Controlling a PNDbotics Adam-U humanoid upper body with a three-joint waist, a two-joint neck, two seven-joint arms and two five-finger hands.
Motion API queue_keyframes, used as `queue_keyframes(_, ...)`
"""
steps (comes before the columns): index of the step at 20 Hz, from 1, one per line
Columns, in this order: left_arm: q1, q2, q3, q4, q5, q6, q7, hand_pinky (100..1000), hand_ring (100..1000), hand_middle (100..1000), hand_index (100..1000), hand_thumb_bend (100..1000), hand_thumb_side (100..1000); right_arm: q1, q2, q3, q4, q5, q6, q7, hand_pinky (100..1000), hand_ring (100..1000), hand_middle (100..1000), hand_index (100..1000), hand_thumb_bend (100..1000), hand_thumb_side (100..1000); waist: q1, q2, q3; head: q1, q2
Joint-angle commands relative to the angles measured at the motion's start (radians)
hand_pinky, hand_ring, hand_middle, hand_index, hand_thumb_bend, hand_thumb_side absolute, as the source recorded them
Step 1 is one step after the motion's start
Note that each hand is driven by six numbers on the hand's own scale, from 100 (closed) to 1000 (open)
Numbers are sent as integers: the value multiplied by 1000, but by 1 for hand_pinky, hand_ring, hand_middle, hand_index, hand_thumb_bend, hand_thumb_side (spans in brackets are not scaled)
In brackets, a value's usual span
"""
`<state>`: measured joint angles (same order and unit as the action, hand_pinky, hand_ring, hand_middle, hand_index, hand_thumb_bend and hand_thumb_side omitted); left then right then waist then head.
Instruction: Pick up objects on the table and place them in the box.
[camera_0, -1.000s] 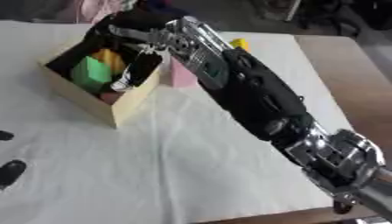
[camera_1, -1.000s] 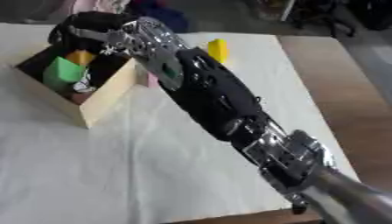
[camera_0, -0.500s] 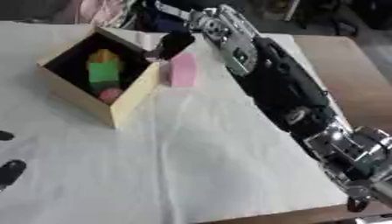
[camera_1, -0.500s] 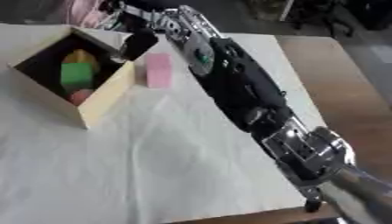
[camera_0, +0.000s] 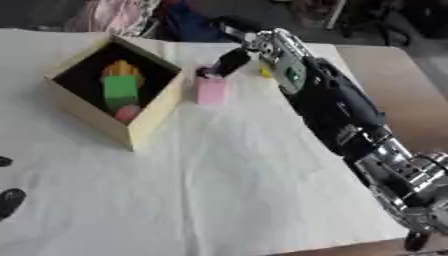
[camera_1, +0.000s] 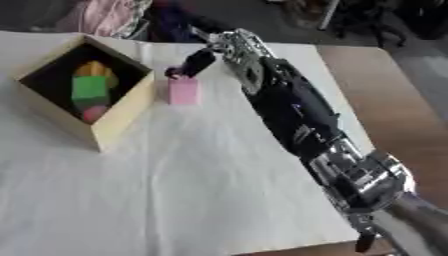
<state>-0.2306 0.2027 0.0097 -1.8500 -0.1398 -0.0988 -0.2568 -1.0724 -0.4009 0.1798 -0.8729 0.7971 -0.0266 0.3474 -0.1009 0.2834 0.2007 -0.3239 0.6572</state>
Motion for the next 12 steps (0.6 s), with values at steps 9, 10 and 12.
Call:
queue_keyframes(9,-15,18,0,-21,4,0,-3,769,641,838,810,678,420,-8,-19,-36,82,18,0,10,834,832,883,958,464,439,-12,-5,6,-10,-16)
queue_keyframes(10,-15,18,0,-21,4,0,-3,770,641,838,811,678,421,-9,-20,-38,81,8,-5,10,833,826,878,956,451,451,-12,-5,6,-9,-16)
queue_keyframes(12,-14,18,2,-21,4,0,-1,770,641,838,810,678,420,-10,-22,-48,72,-40,-12,-2,831,807,863,949,416,476,-12,-5,5,-8,-16)
